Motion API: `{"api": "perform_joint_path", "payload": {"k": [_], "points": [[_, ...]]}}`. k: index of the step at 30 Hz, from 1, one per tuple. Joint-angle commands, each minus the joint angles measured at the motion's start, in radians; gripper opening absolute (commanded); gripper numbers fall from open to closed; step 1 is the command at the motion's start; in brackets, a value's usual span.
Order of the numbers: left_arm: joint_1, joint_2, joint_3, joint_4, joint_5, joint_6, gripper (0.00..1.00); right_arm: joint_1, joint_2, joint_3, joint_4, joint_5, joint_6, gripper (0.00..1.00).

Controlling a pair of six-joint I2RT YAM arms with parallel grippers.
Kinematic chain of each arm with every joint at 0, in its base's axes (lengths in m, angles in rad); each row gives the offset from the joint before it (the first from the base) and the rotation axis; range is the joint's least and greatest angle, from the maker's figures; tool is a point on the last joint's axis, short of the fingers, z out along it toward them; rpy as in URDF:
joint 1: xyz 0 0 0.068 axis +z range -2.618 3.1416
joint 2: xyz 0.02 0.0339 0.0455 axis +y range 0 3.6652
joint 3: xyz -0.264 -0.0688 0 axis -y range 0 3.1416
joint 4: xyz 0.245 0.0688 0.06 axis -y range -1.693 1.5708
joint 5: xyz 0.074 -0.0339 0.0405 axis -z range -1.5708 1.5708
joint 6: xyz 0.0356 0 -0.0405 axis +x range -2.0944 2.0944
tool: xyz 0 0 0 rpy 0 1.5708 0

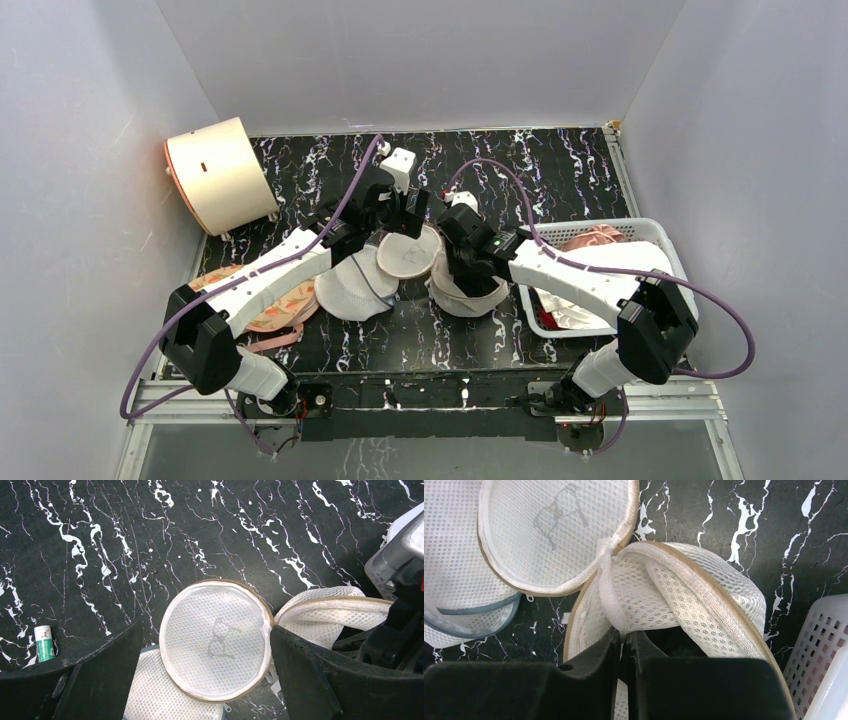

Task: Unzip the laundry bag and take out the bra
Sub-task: Pick up the bra from the laundry bag.

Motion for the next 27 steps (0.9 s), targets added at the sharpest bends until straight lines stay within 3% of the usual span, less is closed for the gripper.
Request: {"api": "perform_joint_path", "payload": {"k": [1,5,12,23,27], "points": [[0.003,-0.013,0.015,0.000,0.013,-0.005,0.97,0.000,-0.012,-0.014,0.095,-0.007,-0.017,0.12],[0.003,-0.010,0.016,-0.001,0.015,-0.005,0.97,0.001,-0.006,-0.005,0.075,-0.002,-0.033,0.27],[0.005,-0.010,0.019,-0.001,0.019,-0.007,0.97,0.002,-0.008,0.044,-0.080,0.020,-0.074,0.41],[0.010,-0.015,0.013,0.002,0.029,-0.016,0.97,0.003,0.046,-0.008,-0.081,0.090,-0.060,0.44],[0.011,-0.012,0.015,-0.001,0.027,-0.016,0.97,0.003,0.101,-0.006,-0.076,0.148,-0.060,0.54]]}}
